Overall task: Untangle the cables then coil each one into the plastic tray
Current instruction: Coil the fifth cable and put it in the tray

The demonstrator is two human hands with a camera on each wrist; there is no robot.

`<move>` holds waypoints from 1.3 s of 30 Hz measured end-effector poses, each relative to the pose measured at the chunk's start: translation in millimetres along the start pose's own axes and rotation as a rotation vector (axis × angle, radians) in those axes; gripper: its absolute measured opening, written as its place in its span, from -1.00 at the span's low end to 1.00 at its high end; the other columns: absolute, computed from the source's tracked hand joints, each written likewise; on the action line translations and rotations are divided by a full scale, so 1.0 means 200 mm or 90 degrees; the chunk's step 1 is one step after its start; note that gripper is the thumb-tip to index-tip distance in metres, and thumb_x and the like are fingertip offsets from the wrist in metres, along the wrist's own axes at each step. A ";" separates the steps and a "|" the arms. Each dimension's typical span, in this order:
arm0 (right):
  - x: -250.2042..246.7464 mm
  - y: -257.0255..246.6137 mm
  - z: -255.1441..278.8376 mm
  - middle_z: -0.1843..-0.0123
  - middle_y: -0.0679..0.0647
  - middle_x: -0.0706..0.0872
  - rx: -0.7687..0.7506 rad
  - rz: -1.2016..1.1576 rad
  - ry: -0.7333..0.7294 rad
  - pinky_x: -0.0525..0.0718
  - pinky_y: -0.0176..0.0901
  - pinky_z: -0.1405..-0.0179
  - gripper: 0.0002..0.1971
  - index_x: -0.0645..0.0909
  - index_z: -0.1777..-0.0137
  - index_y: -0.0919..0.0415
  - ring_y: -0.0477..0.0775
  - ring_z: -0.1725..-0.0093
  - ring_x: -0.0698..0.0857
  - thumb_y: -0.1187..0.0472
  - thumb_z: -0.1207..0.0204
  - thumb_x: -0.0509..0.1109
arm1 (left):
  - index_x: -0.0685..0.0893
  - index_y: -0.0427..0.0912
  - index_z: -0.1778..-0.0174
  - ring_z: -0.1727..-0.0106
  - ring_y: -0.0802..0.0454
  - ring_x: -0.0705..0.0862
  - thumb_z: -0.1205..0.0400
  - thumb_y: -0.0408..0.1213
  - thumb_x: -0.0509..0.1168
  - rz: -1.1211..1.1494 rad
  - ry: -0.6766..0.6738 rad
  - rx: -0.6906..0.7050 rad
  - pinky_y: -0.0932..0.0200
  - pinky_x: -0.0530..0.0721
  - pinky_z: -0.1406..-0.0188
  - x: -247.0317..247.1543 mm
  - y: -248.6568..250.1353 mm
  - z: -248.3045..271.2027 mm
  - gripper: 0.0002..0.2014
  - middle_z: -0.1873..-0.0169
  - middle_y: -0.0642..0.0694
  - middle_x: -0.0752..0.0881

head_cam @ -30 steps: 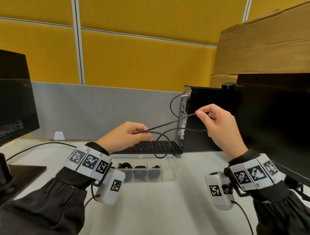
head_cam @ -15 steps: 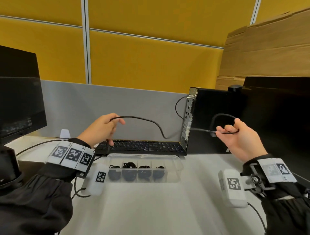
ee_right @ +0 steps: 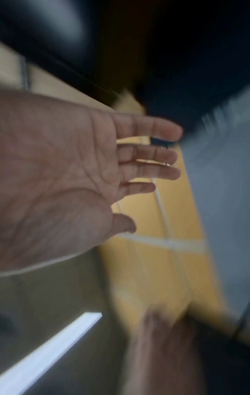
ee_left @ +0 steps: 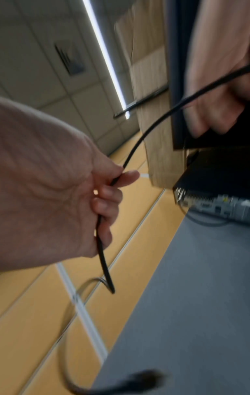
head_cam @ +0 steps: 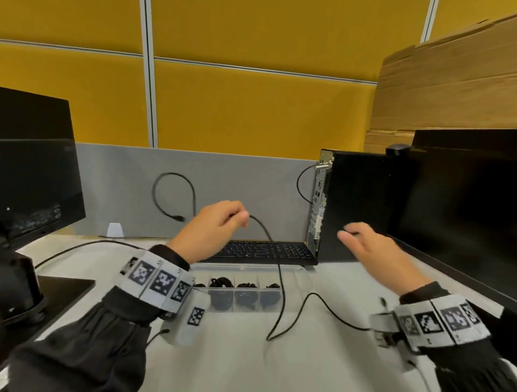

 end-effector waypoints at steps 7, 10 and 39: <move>0.26 -0.58 0.08 0.39 0.09 0.69 -0.172 -0.549 -0.333 0.34 -0.31 0.64 -0.70 0.49 0.10 0.20 0.01 0.43 0.69 0.02 -0.70 0.06 | 0.61 -0.02 0.22 0.25 0.31 0.55 -0.67 -0.16 0.22 0.050 0.052 0.135 0.49 0.39 0.23 0.08 0.16 -0.05 -0.84 0.33 0.12 0.59; 0.22 -0.39 -0.04 0.57 0.01 0.38 -0.086 -0.699 -0.293 0.08 -0.35 0.74 -0.68 0.38 0.25 0.17 -0.09 0.69 0.34 0.02 -0.69 0.05 | 0.62 -0.11 0.26 0.32 0.27 0.57 -0.60 -0.16 0.33 0.094 0.094 0.083 0.49 0.43 0.30 -0.01 0.04 -0.04 -0.85 0.38 0.08 0.64; -0.13 -0.59 0.00 0.45 -0.20 0.59 -0.302 -0.400 0.301 0.30 -0.47 0.50 -0.82 0.66 0.12 0.13 -0.21 0.52 0.42 0.22 -0.66 0.24 | 0.61 -0.09 0.20 0.51 0.19 0.31 -0.68 -0.10 0.13 0.409 -0.109 -0.012 0.33 0.39 0.47 0.08 0.12 0.04 -0.76 0.54 0.12 0.41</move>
Point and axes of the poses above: each hand's wrist, its own z-axis away from the middle knuckle, its own x-axis out of the palm, y = z × x, the point moved 9 cm from there along -z, towards the middle knuckle
